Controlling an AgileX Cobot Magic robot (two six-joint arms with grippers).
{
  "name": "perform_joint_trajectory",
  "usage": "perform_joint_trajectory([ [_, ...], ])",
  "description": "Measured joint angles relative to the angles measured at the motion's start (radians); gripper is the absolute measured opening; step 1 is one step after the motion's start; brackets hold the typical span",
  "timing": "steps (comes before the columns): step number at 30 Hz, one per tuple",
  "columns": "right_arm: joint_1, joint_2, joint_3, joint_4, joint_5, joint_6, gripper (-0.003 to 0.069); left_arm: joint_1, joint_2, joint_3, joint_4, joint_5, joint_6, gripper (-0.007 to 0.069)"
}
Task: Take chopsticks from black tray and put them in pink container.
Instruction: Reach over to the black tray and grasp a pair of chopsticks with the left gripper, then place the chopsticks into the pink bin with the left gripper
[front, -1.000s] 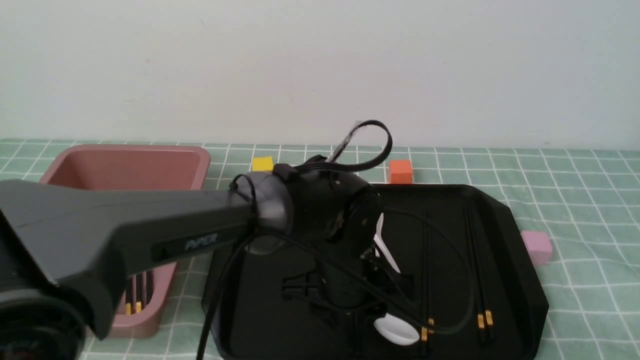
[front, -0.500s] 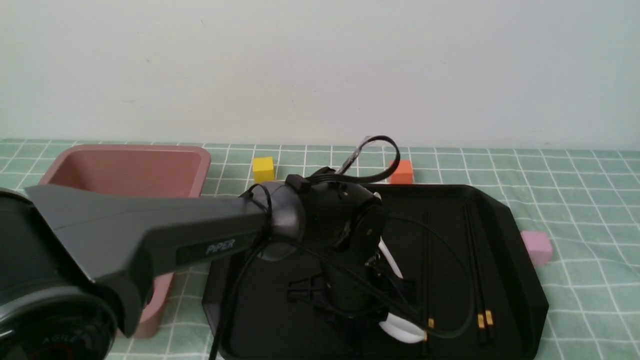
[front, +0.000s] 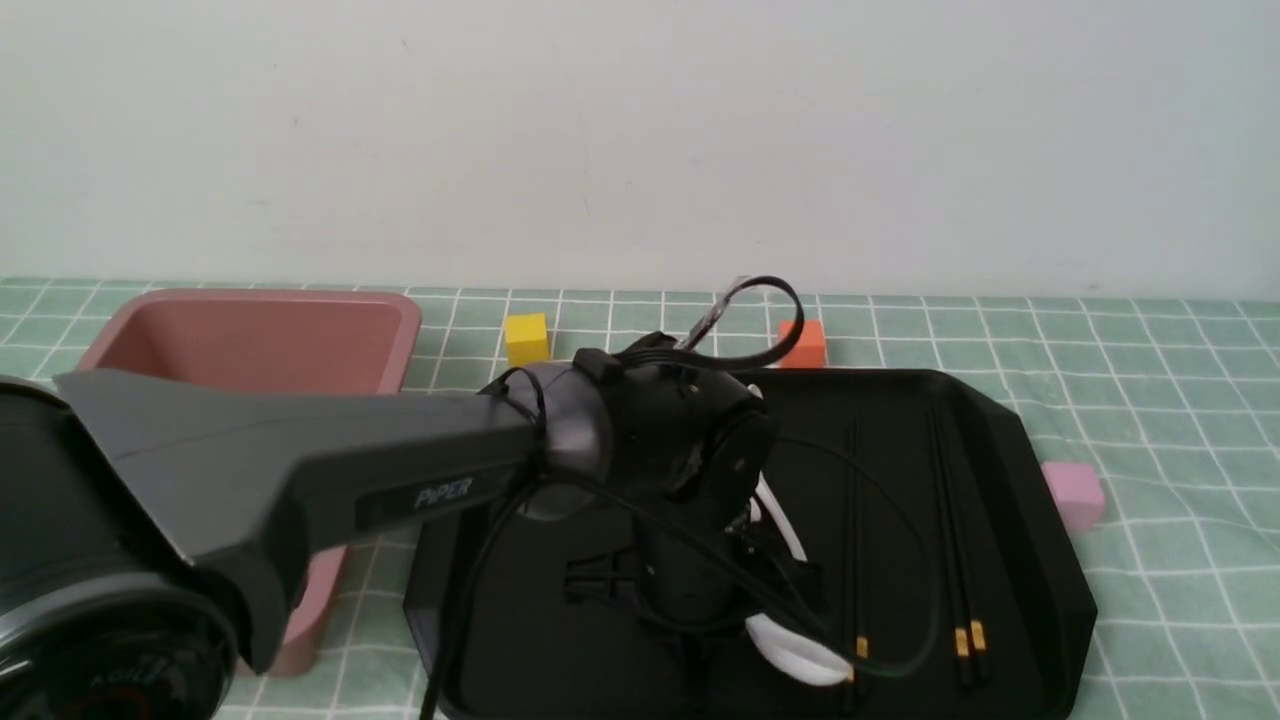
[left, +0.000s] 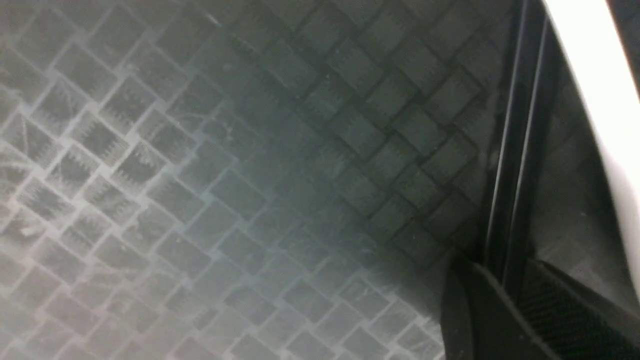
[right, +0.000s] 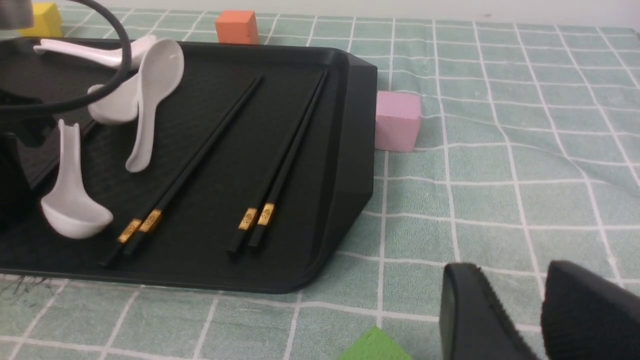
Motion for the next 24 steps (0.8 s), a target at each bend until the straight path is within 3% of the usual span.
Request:
perform_joint_trajectory([
  [11,0.0,0.0,0.0,0.0,0.0,0.0,0.0239,0.03,-0.283,0.016,0.018,0.151,-0.003,0.0092],
  [19,0.0,0.0,0.0,0.0,0.0,0.0,0.0239,0.211,-0.45,0.016,0.123,0.346,-0.003,0.0092],
  [24,0.0,0.0,0.0,0.0,0.0,0.0,0.0239,0.341,-0.502,0.021,0.17,0.388,0.041,0.0092],
])
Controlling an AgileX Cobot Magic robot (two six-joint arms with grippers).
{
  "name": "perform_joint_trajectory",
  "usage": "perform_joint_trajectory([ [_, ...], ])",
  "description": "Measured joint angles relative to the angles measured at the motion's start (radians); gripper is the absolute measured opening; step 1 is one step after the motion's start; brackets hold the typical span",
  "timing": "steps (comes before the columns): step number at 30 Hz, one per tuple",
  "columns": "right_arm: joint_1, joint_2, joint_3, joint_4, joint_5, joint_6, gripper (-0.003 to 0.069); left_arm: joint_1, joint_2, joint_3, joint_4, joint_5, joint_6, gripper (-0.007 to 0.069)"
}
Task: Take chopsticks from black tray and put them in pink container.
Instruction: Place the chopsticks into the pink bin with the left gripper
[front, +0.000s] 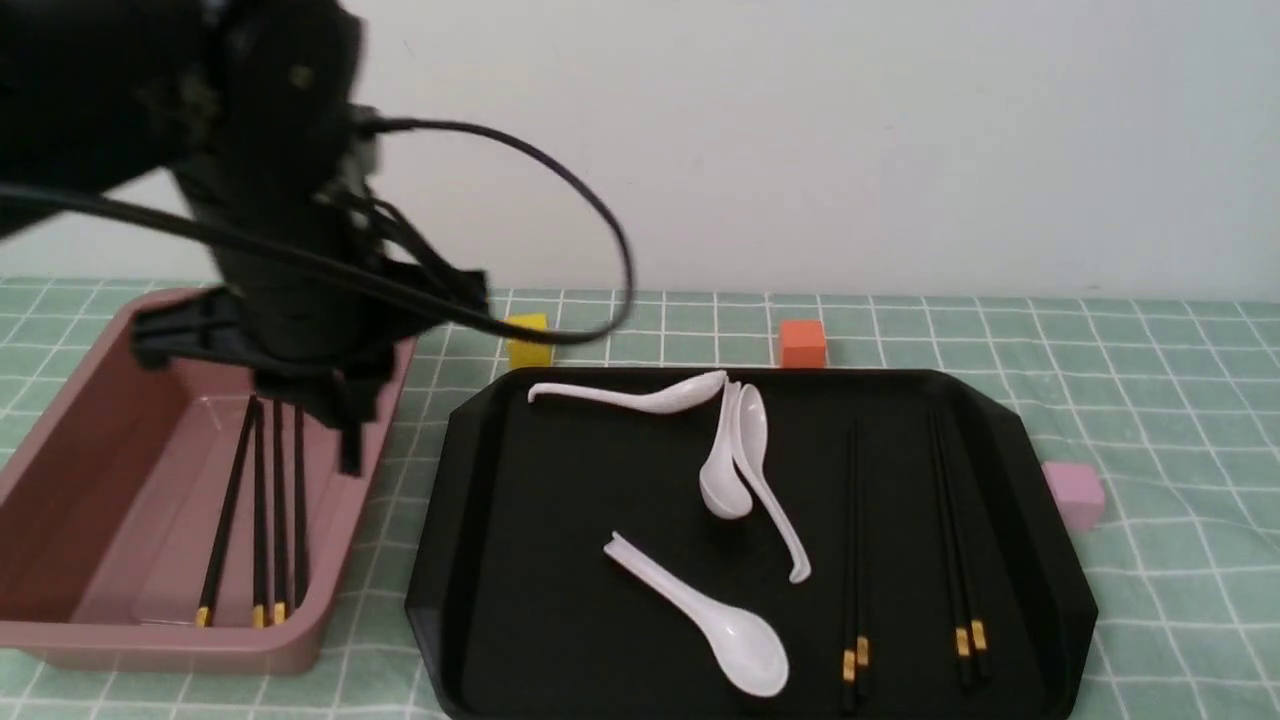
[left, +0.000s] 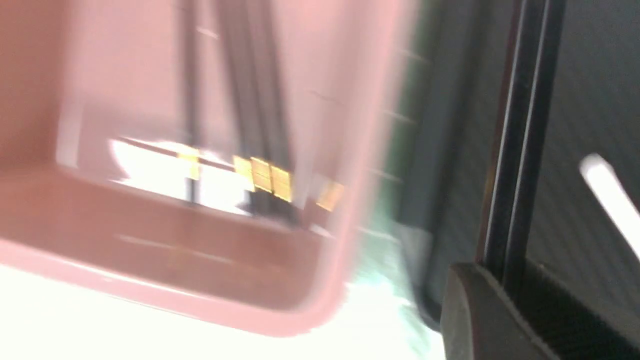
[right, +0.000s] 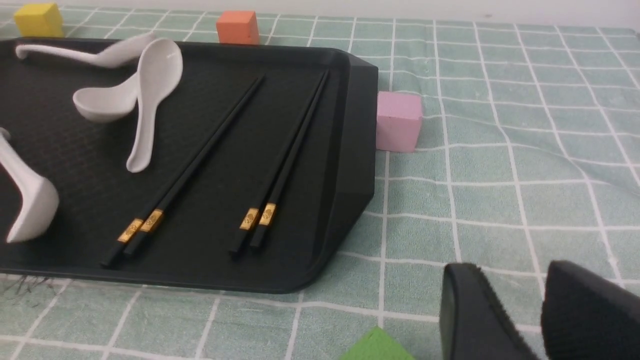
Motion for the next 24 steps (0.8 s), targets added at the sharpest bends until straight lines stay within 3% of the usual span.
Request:
perform_joint_trajectory([
  [6,0.0,0.0,0.0,0.0,0.0,0.0,0.0239,0.143,-0.005,0.114,-0.013,-0.043,0.074,0.0092],
  [10,0.0,0.0,0.0,0.0,0.0,0.0,0.0239,0.208,-0.004,0.229,-0.019,-0.189,0.08,0.0092],
  [16,0.0,0.0,0.0,0.0,0.0,0.0,0.0239,0.222,-0.004,0.306,0.049,-0.318,0.098,0.0092],
  [24,0.0,0.0,0.0,0.0,0.0,0.0,0.0239,0.222,-0.004,0.308,0.081,-0.357,0.106,0.0111],
])
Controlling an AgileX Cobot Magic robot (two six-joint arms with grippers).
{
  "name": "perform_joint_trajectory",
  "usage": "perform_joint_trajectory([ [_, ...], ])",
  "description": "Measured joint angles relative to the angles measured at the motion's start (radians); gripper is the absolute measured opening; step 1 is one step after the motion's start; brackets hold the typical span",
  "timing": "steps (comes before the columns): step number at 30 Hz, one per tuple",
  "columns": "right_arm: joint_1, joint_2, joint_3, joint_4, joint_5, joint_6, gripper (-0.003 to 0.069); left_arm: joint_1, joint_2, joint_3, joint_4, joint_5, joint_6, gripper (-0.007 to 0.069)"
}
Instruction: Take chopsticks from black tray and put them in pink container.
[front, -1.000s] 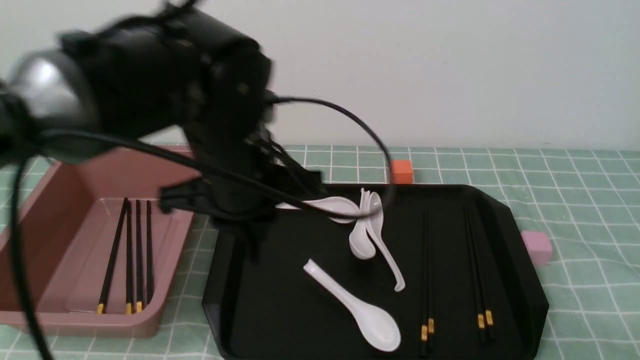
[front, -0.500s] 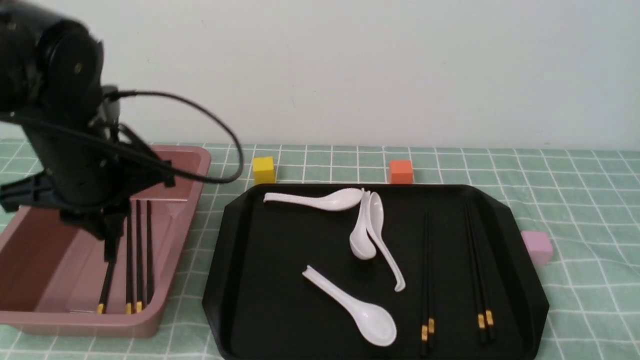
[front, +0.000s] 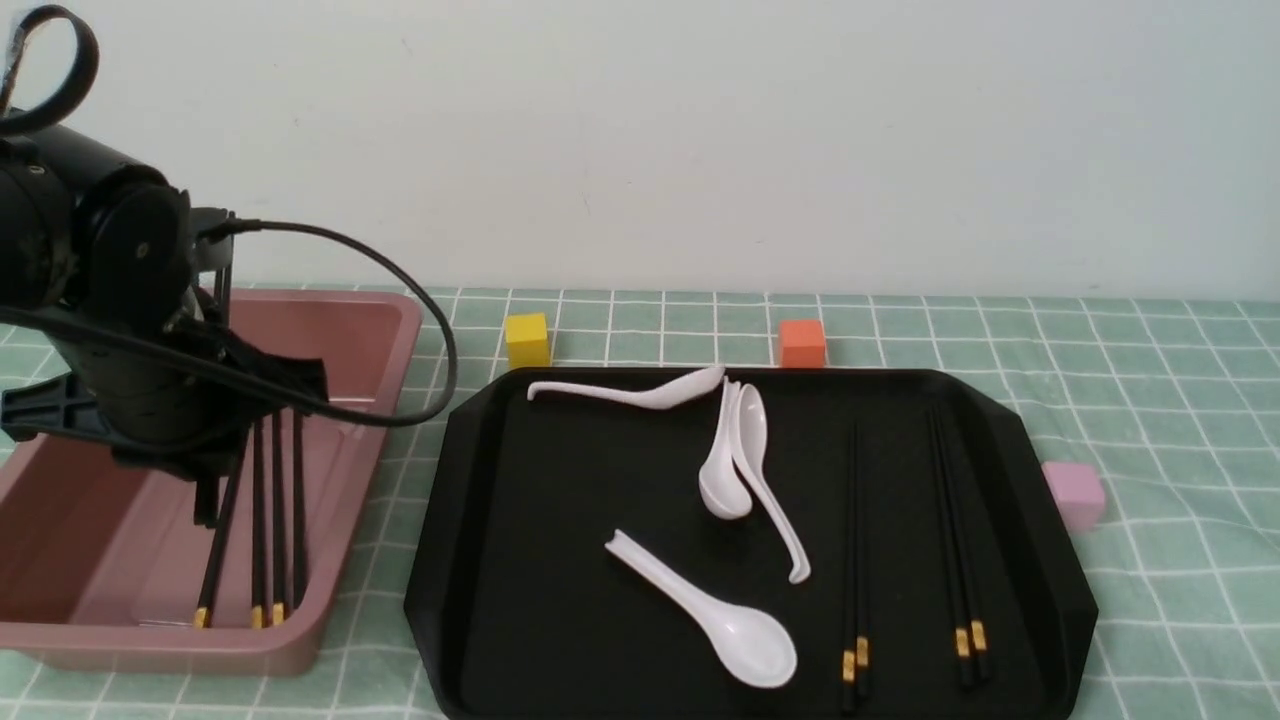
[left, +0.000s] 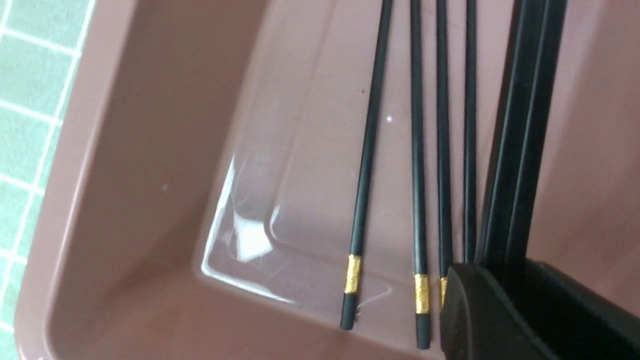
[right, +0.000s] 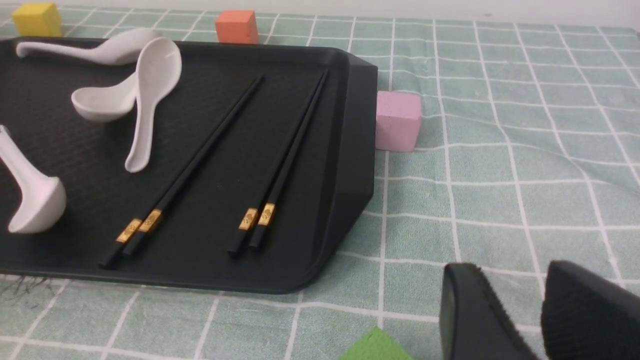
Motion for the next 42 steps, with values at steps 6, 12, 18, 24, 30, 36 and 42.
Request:
perform_joint_trajectory([
  [6,0.0,0.0,0.0,0.0,0.0,0.0,0.0239,0.0,0.0,0.0,0.0,0.023,0.0,0.0257],
  [12,0.0,0.0,0.0,0.0,0.0,0.0,0.0239,0.0,-0.024,0.0,-0.022,0.148,0.003,0.027],
  [18,0.0,0.0,0.0,0.0,0.0,0.0,0.0239,0.0,-0.211,0.0,-0.029,0.246,0.099,0.0033],
  [24,0.0,0.0,0.0,0.0,0.0,0.0,0.0239,0.0,-0.483,0.086,-0.06,0.259,0.167,-0.0013],
  [30,0.0,0.0,0.0,0.0,0.0,0.0,0.0239,0.0,-0.788,0.283,-0.125,0.12,0.185,-0.0013],
  [36,0.0,0.0,0.0,0.0,0.0,0.0,0.0239,0.0,-1.097,0.548,-0.231,-0.143,0.189,-0.0013],
  [42,0.0,0.0,0.0,0.0,0.0,0.0,0.0239,0.0,-1.262,0.655,-0.243,-0.241,0.189,-0.0013],
])
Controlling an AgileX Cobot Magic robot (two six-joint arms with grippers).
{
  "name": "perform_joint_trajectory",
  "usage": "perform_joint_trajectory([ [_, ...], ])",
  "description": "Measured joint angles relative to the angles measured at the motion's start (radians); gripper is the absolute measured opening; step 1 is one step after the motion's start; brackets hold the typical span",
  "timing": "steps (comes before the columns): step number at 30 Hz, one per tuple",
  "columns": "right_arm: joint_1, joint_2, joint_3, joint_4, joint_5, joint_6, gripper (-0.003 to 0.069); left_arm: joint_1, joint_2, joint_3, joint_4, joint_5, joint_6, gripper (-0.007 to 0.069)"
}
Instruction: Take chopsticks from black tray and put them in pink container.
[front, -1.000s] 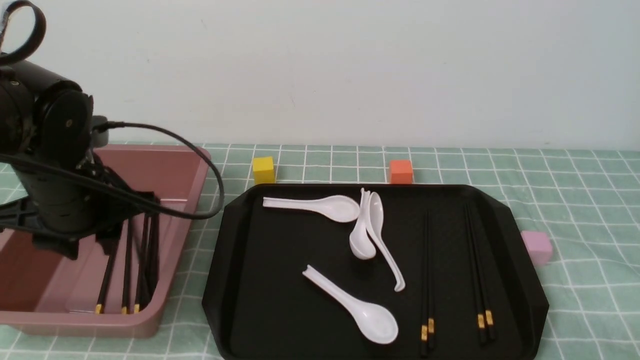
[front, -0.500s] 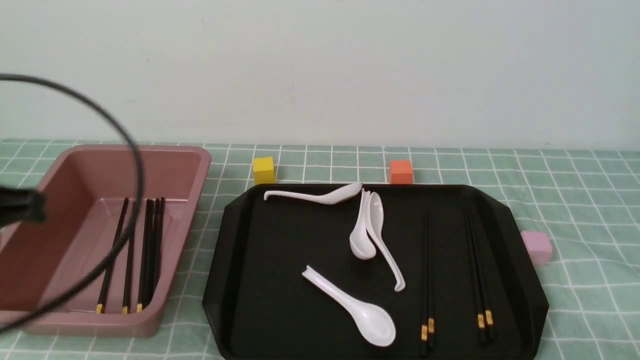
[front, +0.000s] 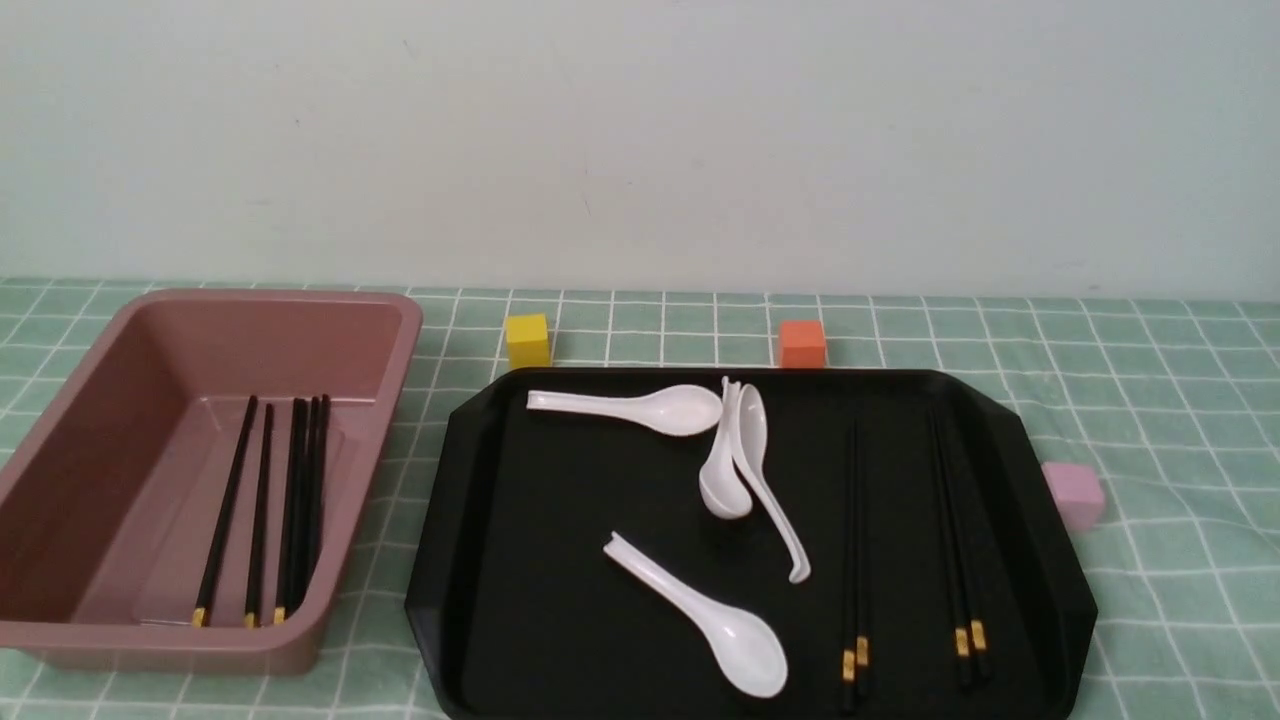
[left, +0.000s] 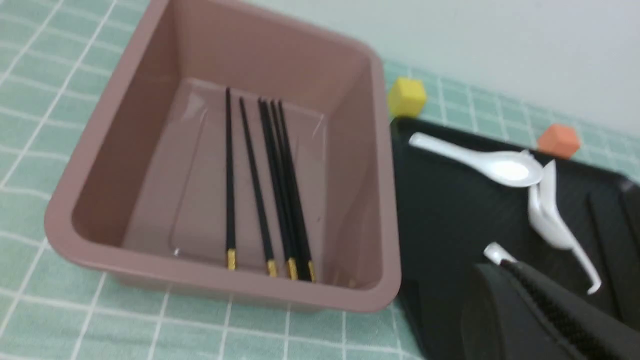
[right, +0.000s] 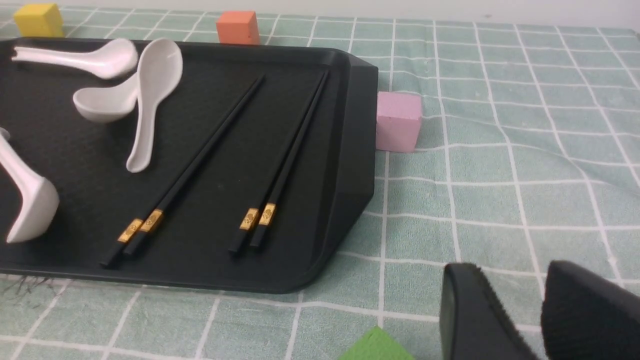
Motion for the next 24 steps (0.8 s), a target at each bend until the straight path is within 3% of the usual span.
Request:
perform_joint_trajectory([
  [16,0.0,0.0,0.0,0.0,0.0,0.0,0.0239,0.0,-0.027,0.005,-0.003,0.006,0.001,-0.0013],
  [24,0.0,0.0,0.0,0.0,0.0,0.0,0.0239,0.005,-0.134,0.169,-0.082,-0.052,0.001,-0.0013],
])
